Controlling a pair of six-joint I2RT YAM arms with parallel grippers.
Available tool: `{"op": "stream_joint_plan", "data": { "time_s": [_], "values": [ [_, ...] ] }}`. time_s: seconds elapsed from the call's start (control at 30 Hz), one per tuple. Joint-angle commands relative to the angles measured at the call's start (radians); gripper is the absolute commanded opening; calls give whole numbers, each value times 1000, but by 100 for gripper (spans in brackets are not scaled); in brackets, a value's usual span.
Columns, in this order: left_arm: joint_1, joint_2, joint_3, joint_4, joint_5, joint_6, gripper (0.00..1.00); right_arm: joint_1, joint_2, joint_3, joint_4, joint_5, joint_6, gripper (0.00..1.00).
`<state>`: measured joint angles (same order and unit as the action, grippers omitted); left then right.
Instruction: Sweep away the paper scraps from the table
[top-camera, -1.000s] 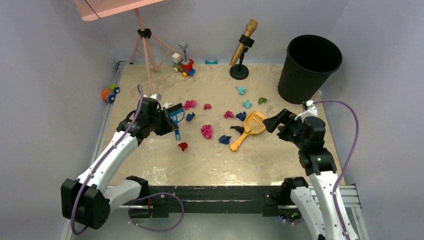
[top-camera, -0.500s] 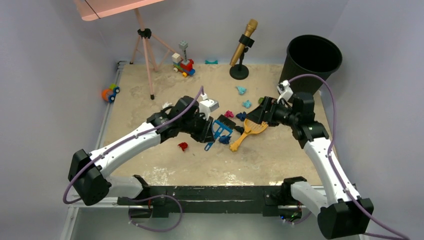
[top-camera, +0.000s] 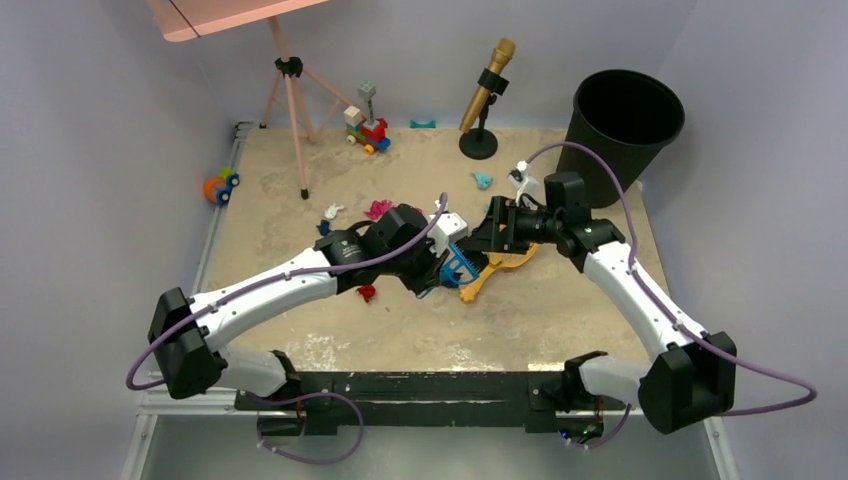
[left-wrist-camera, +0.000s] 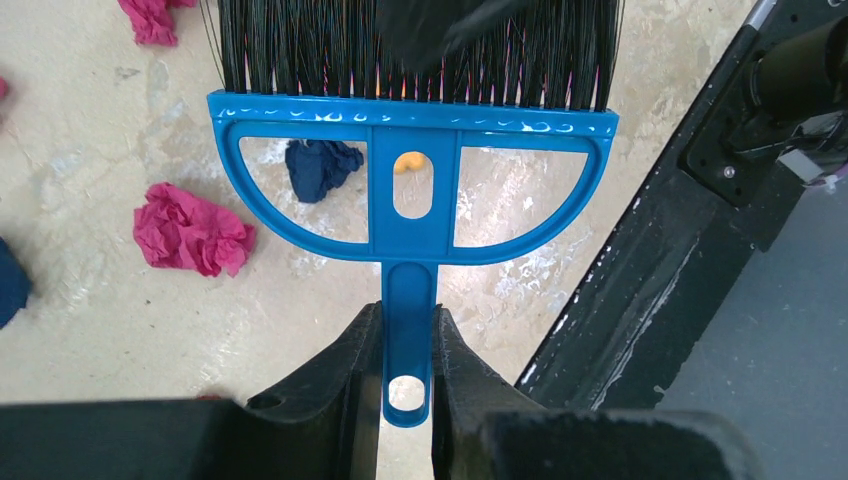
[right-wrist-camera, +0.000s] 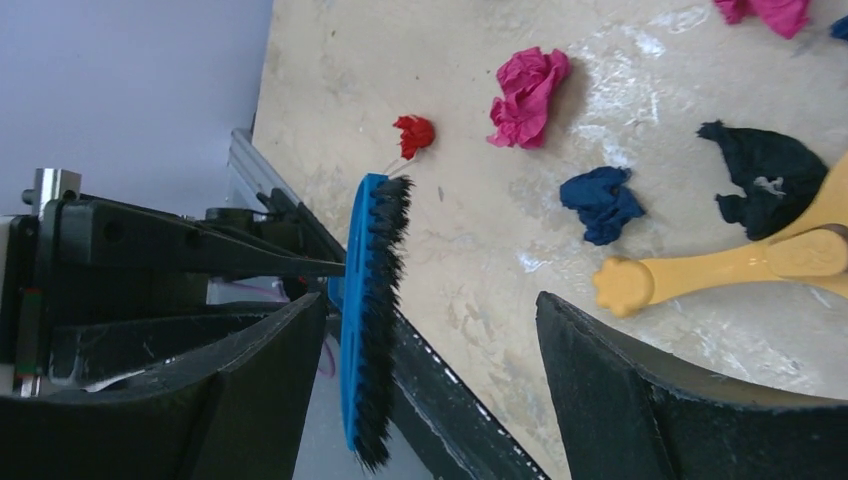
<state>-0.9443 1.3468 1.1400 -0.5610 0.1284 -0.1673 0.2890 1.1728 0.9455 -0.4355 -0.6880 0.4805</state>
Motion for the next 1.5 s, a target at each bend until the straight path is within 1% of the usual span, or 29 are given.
{"op": "stream_joint_plan", "data": {
  "time_s": [0.0, 0.13, 0.23, 0.33, 0.4, 0.43, 0.53, 0.57, 0.63, 0.7, 0.73, 0.8, 0.87, 0.97, 1.03, 1.07, 1.13, 1.27, 1.3, 1.33, 1.37, 1.4, 1.47],
  "values": [
    [-22, 28, 83, -11, -68, 74, 12, 45, 37, 71, 6, -61, 12, 78],
    [-26, 48, 112, -28, -62, 88, 12, 71, 75, 87, 7, -75, 11, 69],
    [-27, 58, 126, -35, -60, 93, 12, 86, 93, 94, 9, -84, 9, 58],
    [-27, 53, 125, -29, -58, 91, 12, 88, 98, 87, 11, -97, 6, 39],
    [-27, 43, 116, -14, -53, 89, 12, 89, 92, 74, 17, -117, 5, 31],
    [-27, 40, 112, -8, -51, 87, 12, 89, 87, 65, 21, -125, 4, 25],
    [-26, 28, 95, 14, -53, 66, 13, 88, 69, 41, 20, -125, 0, 1],
    [-25, 20, 85, 28, -53, 56, 19, 88, 67, 35, 17, -125, -3, 0],
    [-23, -1, 61, 56, -51, 30, 37, 89, 50, 23, 18, -119, 1, 0],
    [-16, -29, 29, 91, -27, 6, 49, 89, 30, 13, 22, -103, 10, 0],
    [-11, -51, 16, 105, -18, -12, 54, 87, 19, 8, 27, -89, 16, 0],
    [14, -84, -15, 135, 17, -54, 59, 86, -4, 3, 28, -58, 20, 0],
    [73, -122, -48, 164, 83, -129, 62, 80, -30, -1, 31, -26, 21, 0],
    [226, -191, -140, 273, 261, -335, 63, 66, -95, -26, 77, -4, 31, 0],
    [312, -232, -205, 366, 366, -471, 63, 53, -159, -56, 147, -7, 66, 0],
    [340, -250, -235, 430, 418, -532, 64, 49, -197, -72, 188, -7, 90, 0],
    [370, -276, -277, 536, 460, -665, 65, 46, -278, -105, 294, -5, 155, 0],
    [396, -264, -374, 866, 533, -930, 69, 46, -413, -205, 567, 24, 352, 0],
    [399, -251, -409, 997, 542, -1017, 75, 46, -437, -231, 628, 34, 399, 0],
    [400, -233, -443, 1140, 547, -1104, 83, 47, -446, -250, 681, 44, 445, 0],
    [400, -205, -472, 1269, 548, -1180, 88, 47, -451, -271, 731, 53, 485, 0],
    [401, -172, -491, 1399, 548, -1255, 92, 46, -453, -288, 774, 57, 523, 0],
    [401, -109, -502, 1571, 550, -1355, 93, 46, -456, -314, 850, 67, 578, 0]
  ]
}}
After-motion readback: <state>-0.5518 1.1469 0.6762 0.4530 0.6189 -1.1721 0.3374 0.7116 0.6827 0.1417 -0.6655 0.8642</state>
